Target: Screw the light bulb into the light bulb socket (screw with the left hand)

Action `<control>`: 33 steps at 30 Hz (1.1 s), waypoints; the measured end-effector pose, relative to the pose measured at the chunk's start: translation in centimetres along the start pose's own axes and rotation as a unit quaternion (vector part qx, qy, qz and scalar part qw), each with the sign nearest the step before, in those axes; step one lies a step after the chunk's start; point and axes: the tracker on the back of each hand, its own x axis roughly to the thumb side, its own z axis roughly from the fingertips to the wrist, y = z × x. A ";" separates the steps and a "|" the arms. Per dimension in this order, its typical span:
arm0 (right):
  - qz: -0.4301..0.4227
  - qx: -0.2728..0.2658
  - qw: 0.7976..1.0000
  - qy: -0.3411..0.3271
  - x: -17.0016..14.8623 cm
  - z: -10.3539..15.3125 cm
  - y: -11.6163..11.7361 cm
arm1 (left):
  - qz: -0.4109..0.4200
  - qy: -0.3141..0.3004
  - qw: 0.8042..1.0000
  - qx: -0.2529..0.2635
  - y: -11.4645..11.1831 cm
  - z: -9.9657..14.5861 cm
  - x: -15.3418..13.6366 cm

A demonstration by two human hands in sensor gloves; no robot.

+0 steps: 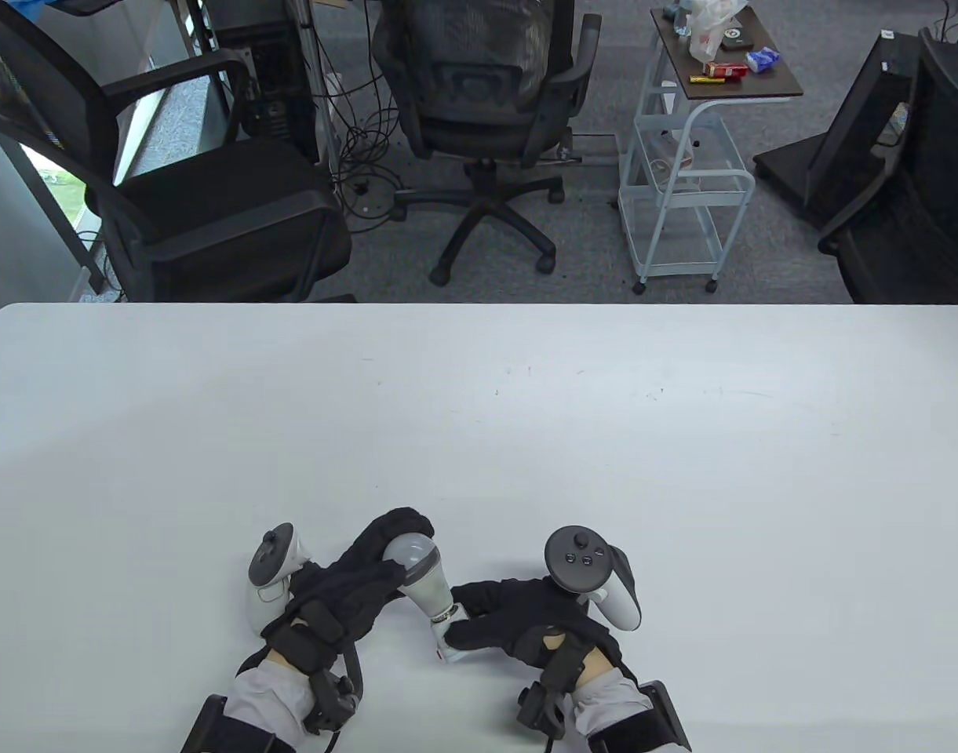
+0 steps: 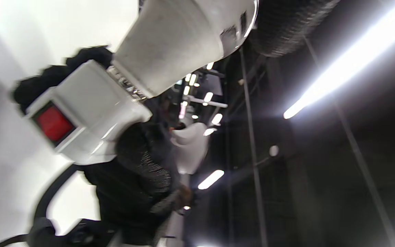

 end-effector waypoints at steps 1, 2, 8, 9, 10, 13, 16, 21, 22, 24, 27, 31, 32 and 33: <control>0.022 -0.009 1.000 0.004 0.1 0.1 0.0 | -0.012 0.018 1.000 0.002 0.0 0.0 0.0; 0.051 -0.016 0.999 0.010 0.2 0.1 0.0 | -0.030 0.026 0.999 0.011 0.0 0.1 0.0; 0.041 0.009 0.999 -0.004 0.3 -0.1 0.0 | -0.029 -0.004 0.999 0.032 0.4 0.1 0.1; 0.027 0.017 0.999 -0.011 0.2 -0.1 0.0 | -0.003 -0.013 1.000 0.018 0.4 0.1 0.0; 0.000 0.033 0.999 -0.023 0.2 -0.3 0.0 | 0.027 -0.030 0.999 0.001 0.4 0.0 -0.1; -0.001 0.042 0.999 -0.019 0.1 -0.3 0.1 | 0.045 -0.028 0.999 -0.009 0.3 -0.1 -0.4; 0.016 0.017 1.000 -0.009 0.1 -0.2 0.1 | 0.022 -0.013 1.000 0.009 0.4 0.0 -0.5; 0.077 -0.016 0.997 -0.002 0.6 0.1 0.0 | -0.028 0.041 0.999 0.010 0.0 0.1 -0.5; 0.079 -0.014 0.997 -0.002 0.6 0.1 0.0 | -0.050 0.042 0.998 0.023 0.1 0.1 -0.4; 0.074 -0.011 0.997 -0.006 0.6 0.1 0.0 | -0.048 0.026 0.998 0.022 0.1 0.0 -0.3; 0.054 -0.005 0.998 -0.021 0.6 -0.1 -0.1 | -0.001 -0.002 1.000 0.011 0.2 0.0 -0.5; 0.011 0.029 0.999 -0.032 0.4 -0.2 0.0 | 0.008 -0.029 1.000 -0.005 0.0 -0.2 -0.3; 0.001 0.029 0.999 -0.034 0.4 -0.2 0.0 | 0.018 -0.034 0.999 -0.009 -0.1 -0.2 -0.2; -0.009 0.031 0.999 -0.040 0.4 -0.3 0.0 | 0.026 -0.042 0.999 -0.015 -0.1 -0.3 -0.1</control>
